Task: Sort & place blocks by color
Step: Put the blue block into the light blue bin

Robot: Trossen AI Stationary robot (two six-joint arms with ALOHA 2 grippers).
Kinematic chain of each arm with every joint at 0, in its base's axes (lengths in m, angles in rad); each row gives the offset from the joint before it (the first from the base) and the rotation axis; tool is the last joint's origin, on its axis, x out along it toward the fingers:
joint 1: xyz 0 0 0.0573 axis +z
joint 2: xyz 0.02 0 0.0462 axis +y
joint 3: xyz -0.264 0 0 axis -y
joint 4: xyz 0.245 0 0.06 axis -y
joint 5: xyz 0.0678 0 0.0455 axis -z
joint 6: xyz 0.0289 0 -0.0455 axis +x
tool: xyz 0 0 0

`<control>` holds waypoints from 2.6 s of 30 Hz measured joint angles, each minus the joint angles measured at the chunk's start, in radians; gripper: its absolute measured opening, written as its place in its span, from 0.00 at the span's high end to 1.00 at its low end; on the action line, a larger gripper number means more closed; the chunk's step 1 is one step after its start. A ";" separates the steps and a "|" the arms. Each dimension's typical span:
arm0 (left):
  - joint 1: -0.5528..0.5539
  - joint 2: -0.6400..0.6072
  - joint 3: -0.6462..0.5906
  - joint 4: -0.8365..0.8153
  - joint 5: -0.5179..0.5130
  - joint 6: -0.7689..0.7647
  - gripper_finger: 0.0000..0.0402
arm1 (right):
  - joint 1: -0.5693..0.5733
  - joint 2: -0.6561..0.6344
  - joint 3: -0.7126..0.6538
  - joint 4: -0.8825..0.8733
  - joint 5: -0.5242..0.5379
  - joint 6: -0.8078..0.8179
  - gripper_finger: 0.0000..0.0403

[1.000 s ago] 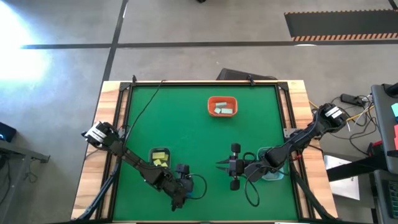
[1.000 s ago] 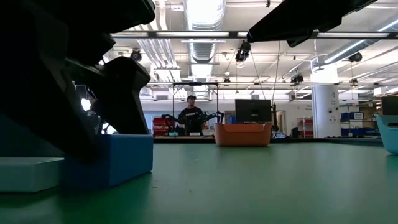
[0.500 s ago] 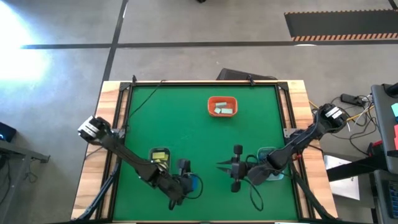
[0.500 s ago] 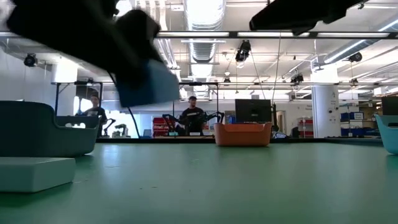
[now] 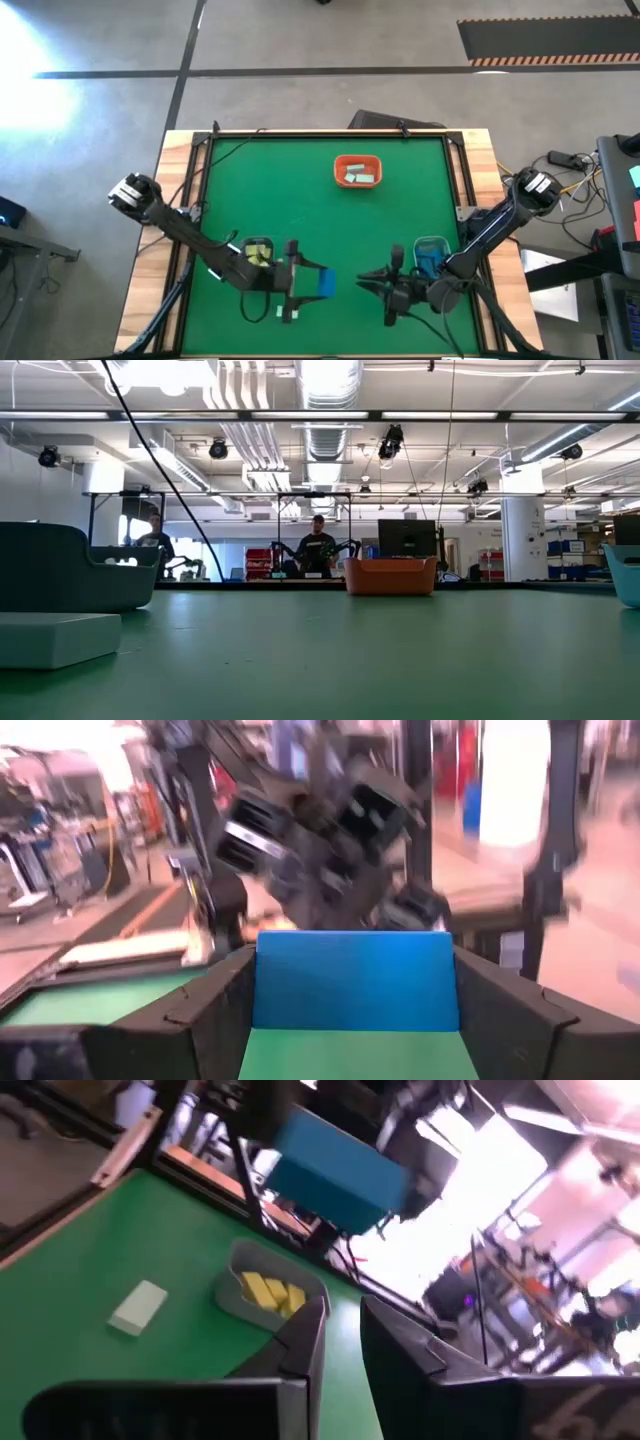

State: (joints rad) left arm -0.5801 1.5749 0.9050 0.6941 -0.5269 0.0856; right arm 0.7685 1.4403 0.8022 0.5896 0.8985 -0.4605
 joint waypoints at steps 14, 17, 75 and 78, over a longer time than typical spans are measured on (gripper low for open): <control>0.020 0.001 -0.117 0.398 0.001 -0.190 0.33 | -0.056 0.086 0.207 0.000 -0.056 -0.481 0.57; 0.023 0.000 -0.114 0.401 0.000 -0.211 0.33 | -0.071 0.119 0.253 -0.001 -0.019 -0.520 0.52; 0.031 -0.019 -0.125 0.492 -0.013 0.034 0.18 | -0.199 0.072 0.448 -1.163 -0.068 0.868 0.70; 0.031 -0.019 -0.125 0.492 -0.014 0.035 0.18 | -0.258 0.020 0.448 -1.439 -0.308 1.247 0.70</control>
State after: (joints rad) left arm -0.5491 1.5558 0.7803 1.1866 -0.5404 0.1203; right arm 0.5101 1.4608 1.2500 -0.8491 0.5904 0.7866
